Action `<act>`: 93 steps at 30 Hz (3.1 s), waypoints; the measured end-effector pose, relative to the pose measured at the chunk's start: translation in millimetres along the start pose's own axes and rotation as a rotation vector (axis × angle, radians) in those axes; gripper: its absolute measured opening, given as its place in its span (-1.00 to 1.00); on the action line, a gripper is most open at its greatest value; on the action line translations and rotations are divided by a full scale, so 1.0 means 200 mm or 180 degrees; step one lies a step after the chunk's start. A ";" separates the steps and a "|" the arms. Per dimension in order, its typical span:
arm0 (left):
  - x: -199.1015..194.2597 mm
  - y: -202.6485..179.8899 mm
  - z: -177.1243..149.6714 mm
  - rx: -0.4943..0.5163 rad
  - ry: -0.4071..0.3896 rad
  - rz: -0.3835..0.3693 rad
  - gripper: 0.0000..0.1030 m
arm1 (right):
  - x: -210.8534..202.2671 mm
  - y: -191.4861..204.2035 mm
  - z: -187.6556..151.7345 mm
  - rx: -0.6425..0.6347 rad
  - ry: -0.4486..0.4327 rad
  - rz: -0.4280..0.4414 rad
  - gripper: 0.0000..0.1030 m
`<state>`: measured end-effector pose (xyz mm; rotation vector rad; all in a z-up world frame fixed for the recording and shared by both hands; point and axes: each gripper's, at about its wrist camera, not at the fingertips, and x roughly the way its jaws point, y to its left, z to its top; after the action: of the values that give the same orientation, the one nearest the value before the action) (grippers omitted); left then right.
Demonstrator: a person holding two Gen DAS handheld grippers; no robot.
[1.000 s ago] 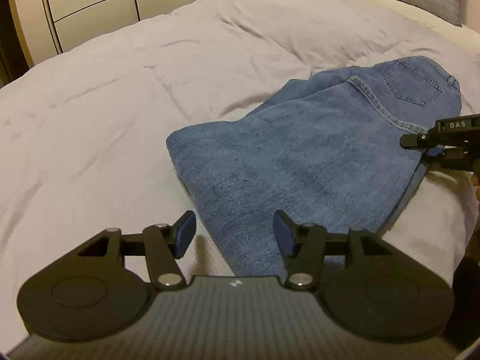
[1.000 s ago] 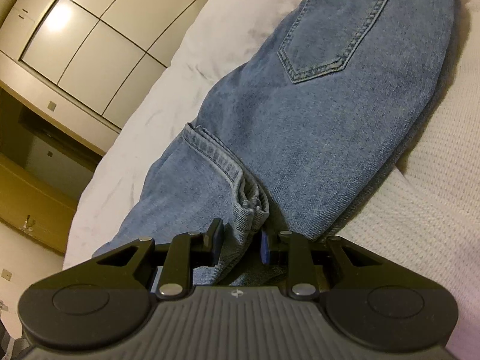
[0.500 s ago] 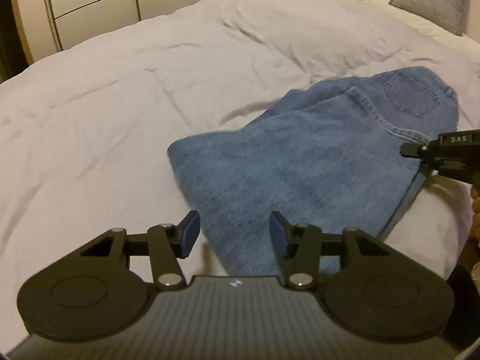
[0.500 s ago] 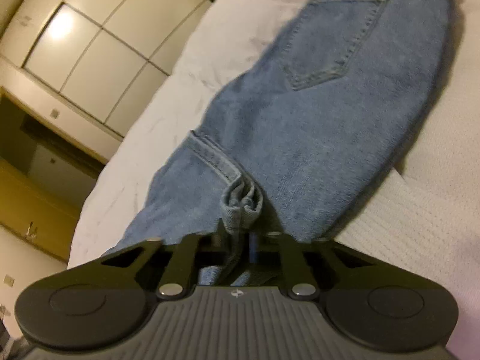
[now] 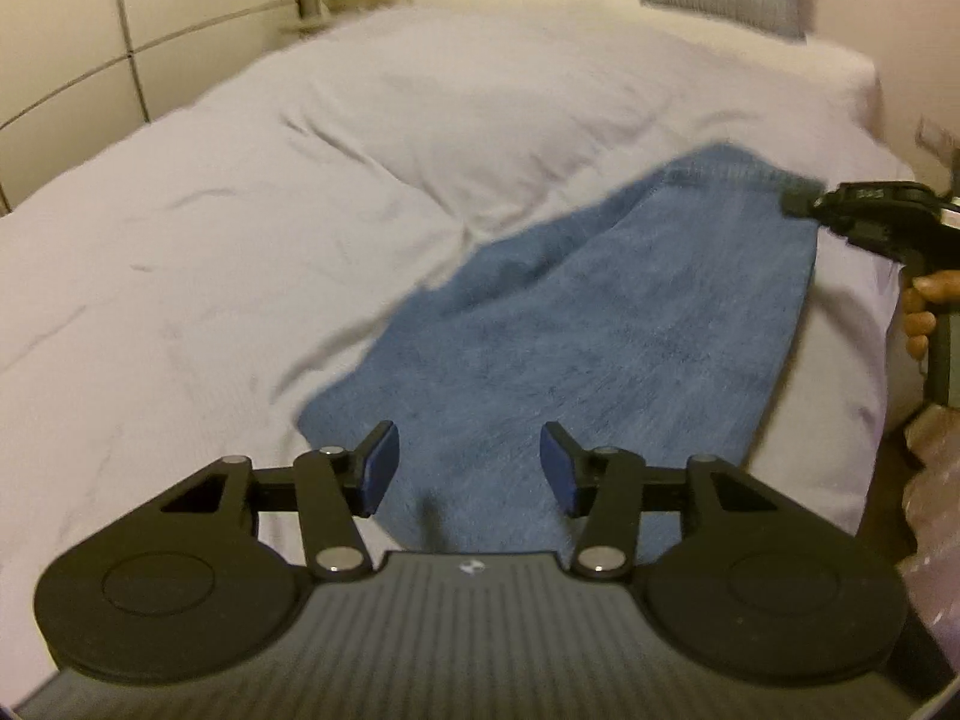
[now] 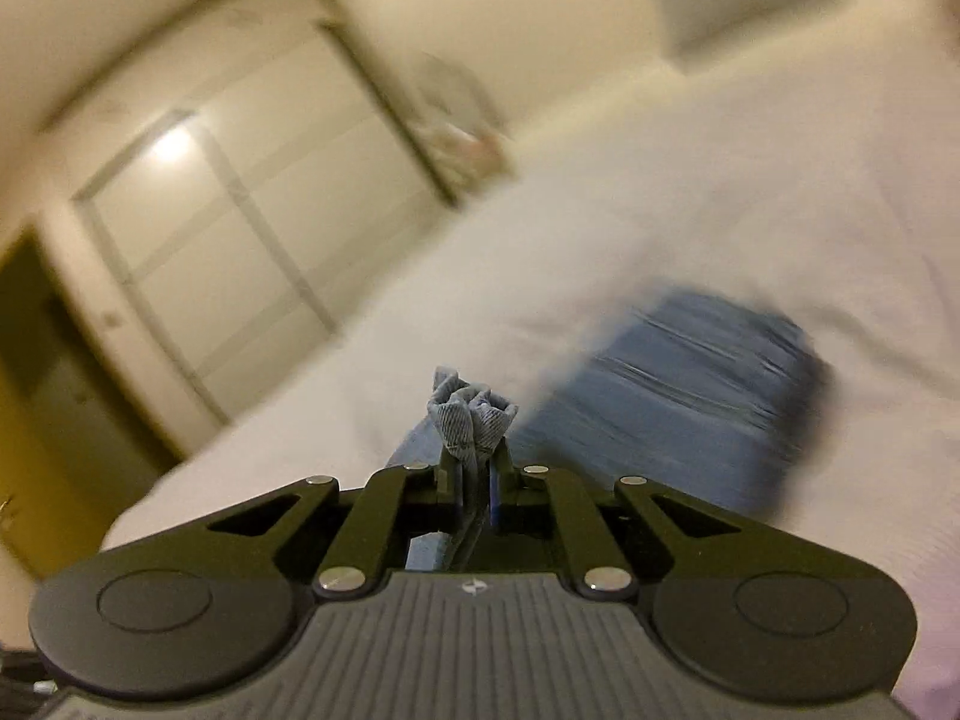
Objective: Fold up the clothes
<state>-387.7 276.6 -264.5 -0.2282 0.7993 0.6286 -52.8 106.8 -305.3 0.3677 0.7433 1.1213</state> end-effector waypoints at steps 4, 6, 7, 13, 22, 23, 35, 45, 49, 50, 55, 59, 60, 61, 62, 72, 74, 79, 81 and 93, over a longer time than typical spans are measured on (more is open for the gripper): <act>0.14 -0.03 -0.02 0.0002 0.0195 -0.0028 -0.17 | 0.13 -0.30 -0.01 0.0417 0.0313 -0.0273 -0.87; 0.15 -0.03 -0.04 -0.0024 0.0223 -0.0019 -0.19 | 0.12 -0.29 -0.02 0.0338 0.0279 -0.0249 -0.87; 0.15 -0.02 -0.04 -0.0021 0.0223 -0.0008 -0.19 | 0.12 -0.28 -0.01 0.0282 0.0271 -0.0248 -0.87; 0.13 -0.02 -0.01 -0.0042 0.0153 0.0047 -0.19 | 0.07 -0.13 0.13 -0.0148 0.0085 0.0135 -0.87; 0.22 -0.14 0.04 0.0077 0.0115 -0.0120 -0.18 | -0.05 -0.25 0.45 -0.0317 -0.0334 -0.0172 -0.87; 0.25 -0.15 0.04 0.0093 0.0160 -0.0123 -0.19 | 0.01 -0.37 0.41 -0.0065 -0.0094 -0.0300 -0.86; 0.27 -0.11 0.01 0.0081 0.0211 -0.0070 -0.18 | 0.05 -0.49 0.34 0.0207 -0.0162 -0.0533 -0.90; 0.23 -0.04 0.04 0.0087 0.0026 0.0003 -0.19 | -0.16 -0.28 0.26 -0.0380 -0.0472 -0.1268 -0.15; 0.27 -0.02 0.08 0.0050 -0.0173 -0.0013 -0.36 | -0.10 -0.13 0.15 -0.1028 -0.0247 -0.1021 -0.38; 0.29 -0.02 0.08 0.0048 -0.0200 -0.0009 -0.36 | -0.05 -0.13 0.13 -0.1128 -0.0144 -0.1053 -0.39; 0.50 0.06 0.06 -0.0168 0.0131 0.0161 -0.35 | 0.10 -0.28 0.08 -0.1089 0.0103 -0.1155 -0.58; 0.31 0.00 0.03 -0.0184 0.0012 0.0001 -0.47 | -0.01 -0.21 0.14 -0.1089 0.0057 -0.1179 -0.40; 0.25 -0.04 0.01 -0.0147 -0.0038 -0.0115 -0.47 | -0.05 -0.18 0.11 -0.1085 0.0041 -0.1078 -0.41; 0.18 -0.08 -0.01 -0.0108 -0.0089 -0.0235 -0.46 | -0.09 -0.15 0.09 -0.1082 0.0025 -0.0978 -0.41; 0.14 -0.14 -0.03 0.0014 -0.0146 -0.0280 -0.46 | -0.12 -0.12 0.07 -0.1084 0.0016 -0.0876 -0.41; 0.19 -0.26 -0.17 -0.0041 0.0125 -0.0151 -0.44 | -0.03 -0.01 -0.20 -0.1466 0.0577 -0.0879 -0.47; 0.15 -0.27 -0.17 -0.0037 0.0069 -0.0029 -0.44 | -0.08 0.02 -0.19 -0.1493 0.0498 -0.0892 -0.45; 0.21 -0.25 -0.26 -0.0260 0.0137 0.0017 -0.35 | -0.04 0.00 -0.28 -0.1469 0.0728 -0.1020 -0.44; 0.18 -0.26 -0.24 -0.0274 0.0136 0.0094 -0.35 | -0.07 0.01 -0.28 -0.1395 0.0710 -0.1043 -0.44; 0.09 -0.36 -0.23 -0.0323 0.0206 0.0522 -0.32 | -0.03 0.18 -0.41 -0.1395 0.0856 -0.0973 -0.28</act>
<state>-362.5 208.9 -311.9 -0.2783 0.8551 0.8209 -135.5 107.9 -339.8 -0.2650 0.7346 1.0168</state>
